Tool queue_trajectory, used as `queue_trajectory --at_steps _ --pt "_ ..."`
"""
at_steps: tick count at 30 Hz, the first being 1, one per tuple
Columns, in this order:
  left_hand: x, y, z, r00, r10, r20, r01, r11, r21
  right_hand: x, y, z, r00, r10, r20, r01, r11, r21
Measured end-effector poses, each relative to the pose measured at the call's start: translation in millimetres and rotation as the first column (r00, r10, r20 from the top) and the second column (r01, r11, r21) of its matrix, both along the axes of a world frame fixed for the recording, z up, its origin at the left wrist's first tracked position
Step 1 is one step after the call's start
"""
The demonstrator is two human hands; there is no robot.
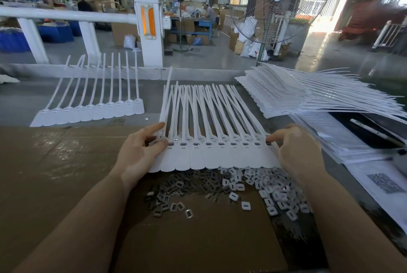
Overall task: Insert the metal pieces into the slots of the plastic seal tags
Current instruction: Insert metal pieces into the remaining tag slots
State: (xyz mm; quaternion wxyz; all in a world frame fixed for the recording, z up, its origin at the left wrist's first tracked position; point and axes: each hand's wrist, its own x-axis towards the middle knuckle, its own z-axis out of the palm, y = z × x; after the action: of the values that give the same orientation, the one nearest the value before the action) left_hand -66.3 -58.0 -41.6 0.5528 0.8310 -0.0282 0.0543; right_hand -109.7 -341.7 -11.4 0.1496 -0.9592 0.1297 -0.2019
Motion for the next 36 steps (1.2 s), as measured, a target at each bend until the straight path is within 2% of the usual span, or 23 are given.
queue_trajectory --at_steps 12,24,28,36 --pt "1 0 0 1.0 0.002 0.006 -0.002 1.0 0.017 -1 1 1 0.999 0.009 -0.045 -0.008 1.0 0.025" --pt "-2 -1 2 1.0 0.009 -0.011 -0.009 1.0 -0.002 -3 5 1 1.0 -0.01 0.001 0.01 1.0 0.03" --pt "-3 -2 3 1.0 0.007 -0.01 -0.007 1.0 0.01 -9 11 5 0.996 0.055 0.064 -0.056 0.998 0.029" --pt "-2 -2 3 1.0 0.011 -0.014 -0.011 1.0 0.023 -30 43 9 0.973 0.225 0.045 -0.228 0.971 0.075"
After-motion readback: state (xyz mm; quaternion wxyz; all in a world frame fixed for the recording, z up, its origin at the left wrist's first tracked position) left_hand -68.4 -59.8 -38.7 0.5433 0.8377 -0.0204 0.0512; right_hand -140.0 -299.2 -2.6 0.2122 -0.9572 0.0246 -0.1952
